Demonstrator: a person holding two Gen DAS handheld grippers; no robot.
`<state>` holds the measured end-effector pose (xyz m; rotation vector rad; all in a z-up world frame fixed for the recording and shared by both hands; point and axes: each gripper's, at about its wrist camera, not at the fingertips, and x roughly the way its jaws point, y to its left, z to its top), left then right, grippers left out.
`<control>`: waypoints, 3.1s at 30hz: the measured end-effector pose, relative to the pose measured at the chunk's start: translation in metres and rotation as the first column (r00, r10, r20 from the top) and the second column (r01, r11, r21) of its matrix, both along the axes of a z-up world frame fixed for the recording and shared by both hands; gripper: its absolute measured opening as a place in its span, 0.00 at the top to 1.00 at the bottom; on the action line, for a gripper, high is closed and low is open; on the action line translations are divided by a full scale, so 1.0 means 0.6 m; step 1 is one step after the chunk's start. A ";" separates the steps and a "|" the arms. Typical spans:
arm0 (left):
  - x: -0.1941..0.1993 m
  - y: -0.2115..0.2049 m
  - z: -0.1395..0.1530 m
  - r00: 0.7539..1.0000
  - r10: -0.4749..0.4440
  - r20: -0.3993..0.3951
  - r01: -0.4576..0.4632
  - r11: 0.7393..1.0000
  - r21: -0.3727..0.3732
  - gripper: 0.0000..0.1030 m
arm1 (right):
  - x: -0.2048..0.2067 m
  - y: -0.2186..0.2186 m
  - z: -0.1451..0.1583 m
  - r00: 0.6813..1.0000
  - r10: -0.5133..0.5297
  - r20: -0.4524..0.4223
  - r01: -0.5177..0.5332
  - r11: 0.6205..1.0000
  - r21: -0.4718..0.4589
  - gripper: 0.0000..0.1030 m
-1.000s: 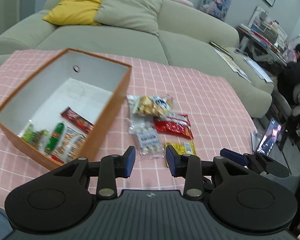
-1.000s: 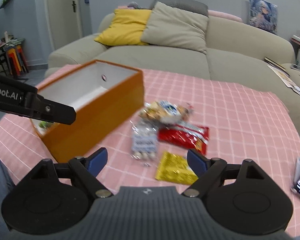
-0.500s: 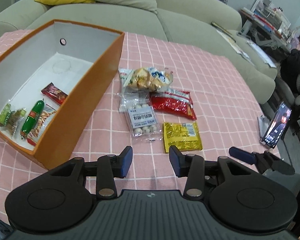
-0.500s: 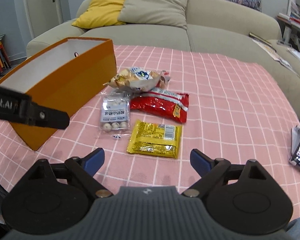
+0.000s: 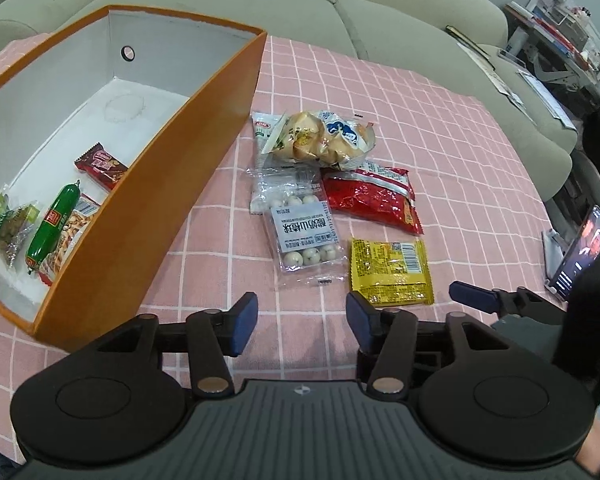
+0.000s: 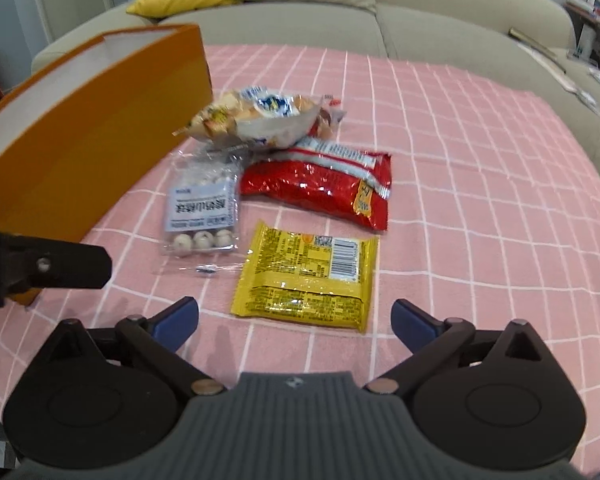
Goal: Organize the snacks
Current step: 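Grasp the white-ball bag with the left tool while the right grasps the yellow packet, then carry both bags over the box and open both tools to drop them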
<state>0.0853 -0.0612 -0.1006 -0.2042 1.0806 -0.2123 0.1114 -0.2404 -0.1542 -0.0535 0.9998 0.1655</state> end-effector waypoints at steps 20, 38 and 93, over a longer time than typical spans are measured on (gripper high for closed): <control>0.061 -0.027 -0.048 0.997 0.045 -0.066 -0.047 0.999 -0.015 0.18 | 0.042 -0.022 -0.030 0.998 0.058 -0.014 -0.058 0.998 -0.036 0.35; 0.127 -0.062 -0.100 0.983 0.166 -0.076 -0.162 0.985 0.052 0.14 | 0.038 -0.054 -0.021 0.998 0.060 -0.009 -0.060 0.998 -0.014 0.23; -0.019 0.029 0.087 0.991 0.069 0.112 -0.072 0.997 0.019 0.35 | -0.072 0.017 0.137 0.980 0.126 0.152 -0.145 0.982 0.119 0.48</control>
